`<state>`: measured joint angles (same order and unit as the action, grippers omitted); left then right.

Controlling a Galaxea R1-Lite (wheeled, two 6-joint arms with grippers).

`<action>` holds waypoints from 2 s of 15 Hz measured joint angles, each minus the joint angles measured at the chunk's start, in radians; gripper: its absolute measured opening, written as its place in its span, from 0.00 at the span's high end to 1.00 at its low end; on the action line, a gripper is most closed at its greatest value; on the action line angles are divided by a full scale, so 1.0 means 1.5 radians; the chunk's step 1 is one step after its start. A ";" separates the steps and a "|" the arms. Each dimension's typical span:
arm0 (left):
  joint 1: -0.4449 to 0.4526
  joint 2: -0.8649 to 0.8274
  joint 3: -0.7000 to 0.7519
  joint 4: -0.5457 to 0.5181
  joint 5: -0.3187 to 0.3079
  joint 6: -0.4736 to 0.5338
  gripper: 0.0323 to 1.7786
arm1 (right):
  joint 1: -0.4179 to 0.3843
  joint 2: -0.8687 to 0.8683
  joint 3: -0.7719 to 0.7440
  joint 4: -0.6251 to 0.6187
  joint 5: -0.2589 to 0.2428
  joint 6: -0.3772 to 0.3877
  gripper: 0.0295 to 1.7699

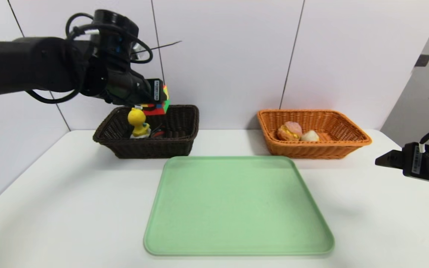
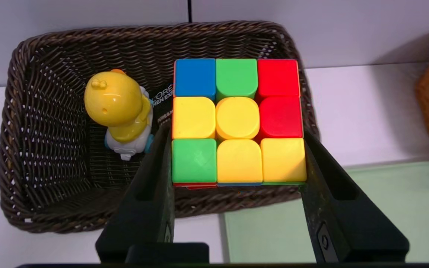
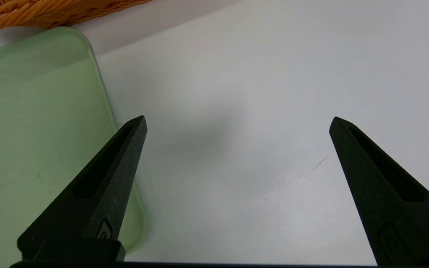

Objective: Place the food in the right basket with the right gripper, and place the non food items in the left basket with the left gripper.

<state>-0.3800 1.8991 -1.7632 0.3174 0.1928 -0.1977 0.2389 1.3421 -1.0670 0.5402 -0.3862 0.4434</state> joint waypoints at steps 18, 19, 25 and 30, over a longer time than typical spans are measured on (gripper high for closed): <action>0.048 0.158 -0.022 -0.070 -0.002 0.001 0.24 | 0.012 0.004 0.002 0.000 -0.003 0.003 0.04; 0.048 0.155 -0.029 -0.068 -0.002 0.001 0.22 | 0.012 0.005 0.002 0.000 -0.003 0.003 0.04; 0.048 0.063 -0.118 0.006 -0.003 0.004 0.12 | 0.013 0.009 0.008 0.000 -0.003 0.002 0.04; 0.047 -0.065 -0.077 0.080 -0.007 0.014 0.08 | 0.014 0.006 0.010 -0.001 -0.004 0.000 0.04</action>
<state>-0.3102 1.8021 -1.8789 0.4381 0.1828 -0.1760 0.2602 1.3504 -1.0521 0.5383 -0.3919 0.4438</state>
